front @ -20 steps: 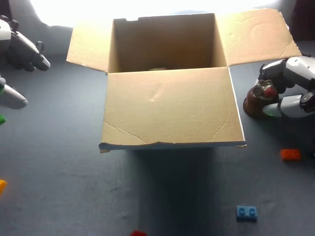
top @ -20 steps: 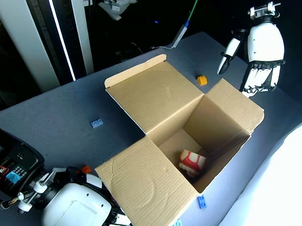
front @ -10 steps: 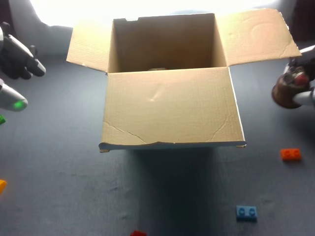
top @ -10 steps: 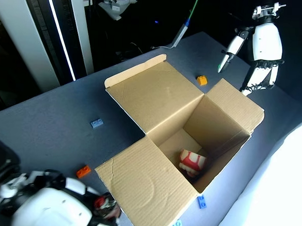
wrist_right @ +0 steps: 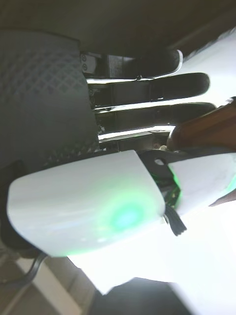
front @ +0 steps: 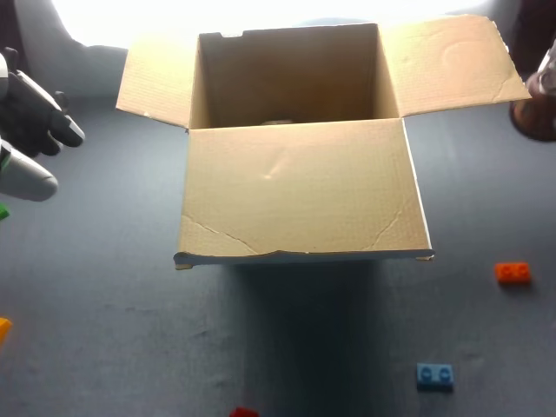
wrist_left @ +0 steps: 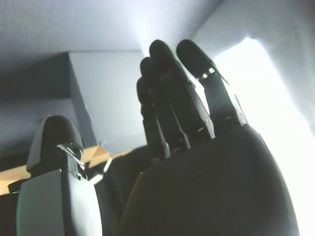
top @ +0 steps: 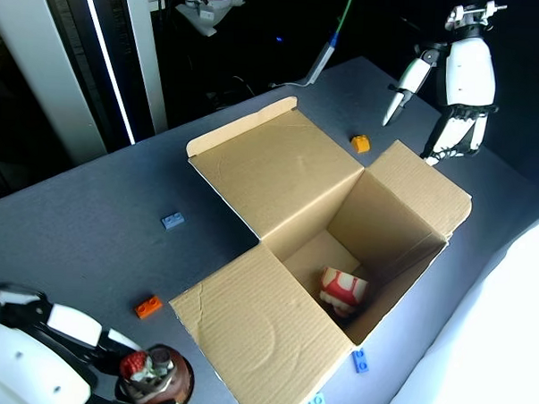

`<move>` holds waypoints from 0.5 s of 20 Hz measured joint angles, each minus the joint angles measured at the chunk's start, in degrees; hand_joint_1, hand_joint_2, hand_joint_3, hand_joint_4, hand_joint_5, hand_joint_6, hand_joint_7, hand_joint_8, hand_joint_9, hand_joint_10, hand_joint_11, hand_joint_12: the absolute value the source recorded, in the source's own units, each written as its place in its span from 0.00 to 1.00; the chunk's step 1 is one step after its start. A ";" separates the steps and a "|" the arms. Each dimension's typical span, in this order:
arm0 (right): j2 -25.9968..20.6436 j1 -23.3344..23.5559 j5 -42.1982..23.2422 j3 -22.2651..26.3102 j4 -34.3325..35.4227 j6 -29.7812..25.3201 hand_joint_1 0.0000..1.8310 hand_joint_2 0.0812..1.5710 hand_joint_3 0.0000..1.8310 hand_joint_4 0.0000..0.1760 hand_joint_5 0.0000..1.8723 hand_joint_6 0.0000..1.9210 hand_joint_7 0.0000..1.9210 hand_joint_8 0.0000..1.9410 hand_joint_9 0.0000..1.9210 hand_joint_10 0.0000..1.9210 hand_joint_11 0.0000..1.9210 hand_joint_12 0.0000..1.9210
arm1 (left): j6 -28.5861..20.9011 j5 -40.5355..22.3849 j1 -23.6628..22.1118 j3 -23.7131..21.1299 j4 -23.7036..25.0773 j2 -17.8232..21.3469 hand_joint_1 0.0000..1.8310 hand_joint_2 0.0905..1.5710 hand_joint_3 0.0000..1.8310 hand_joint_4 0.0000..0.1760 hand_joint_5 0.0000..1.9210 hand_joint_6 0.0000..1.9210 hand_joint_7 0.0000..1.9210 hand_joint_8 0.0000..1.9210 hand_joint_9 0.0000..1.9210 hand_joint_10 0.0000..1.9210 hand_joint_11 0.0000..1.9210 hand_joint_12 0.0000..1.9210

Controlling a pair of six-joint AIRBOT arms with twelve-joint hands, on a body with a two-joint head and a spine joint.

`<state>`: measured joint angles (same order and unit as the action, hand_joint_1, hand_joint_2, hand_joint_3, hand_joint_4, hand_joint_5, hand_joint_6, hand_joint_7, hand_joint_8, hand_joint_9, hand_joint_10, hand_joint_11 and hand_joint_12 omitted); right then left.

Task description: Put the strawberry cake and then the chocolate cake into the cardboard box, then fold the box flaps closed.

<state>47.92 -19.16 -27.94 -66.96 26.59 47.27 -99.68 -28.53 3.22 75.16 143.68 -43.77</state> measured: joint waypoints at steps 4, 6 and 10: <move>-2.51 4.72 2.60 1.31 -0.31 0.66 0.64 0.75 0.00 0.16 0.45 0.64 0.41 0.66 0.27 0.70 0.08 0.95 | -5.53 -0.20 -0.02 0.00 0.33 0.00 0.35 0.66 0.00 0.06 0.29 0.00 0.36 0.00 0.40 0.00 0.11 0.67; -3.96 6.97 4.22 1.51 -0.81 0.87 0.65 0.75 0.00 0.00 0.48 0.63 0.39 0.66 0.26 0.69 0.07 0.96 | -5.62 -0.22 -0.02 0.00 0.17 0.00 0.35 0.66 0.00 0.05 0.29 0.00 0.36 0.00 0.40 0.00 0.11 0.67; -4.68 10.56 5.77 1.51 -2.47 1.01 0.65 0.74 0.00 0.03 0.48 0.60 0.41 0.65 0.27 0.68 0.07 0.96 | -5.64 -0.90 -0.02 0.00 -1.60 0.00 0.35 0.66 0.00 0.05 0.30 0.00 0.36 0.00 0.40 0.00 0.10 0.67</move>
<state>43.24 -8.60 -22.17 -65.45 24.12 48.27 -105.32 -29.43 3.20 75.16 142.08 -43.77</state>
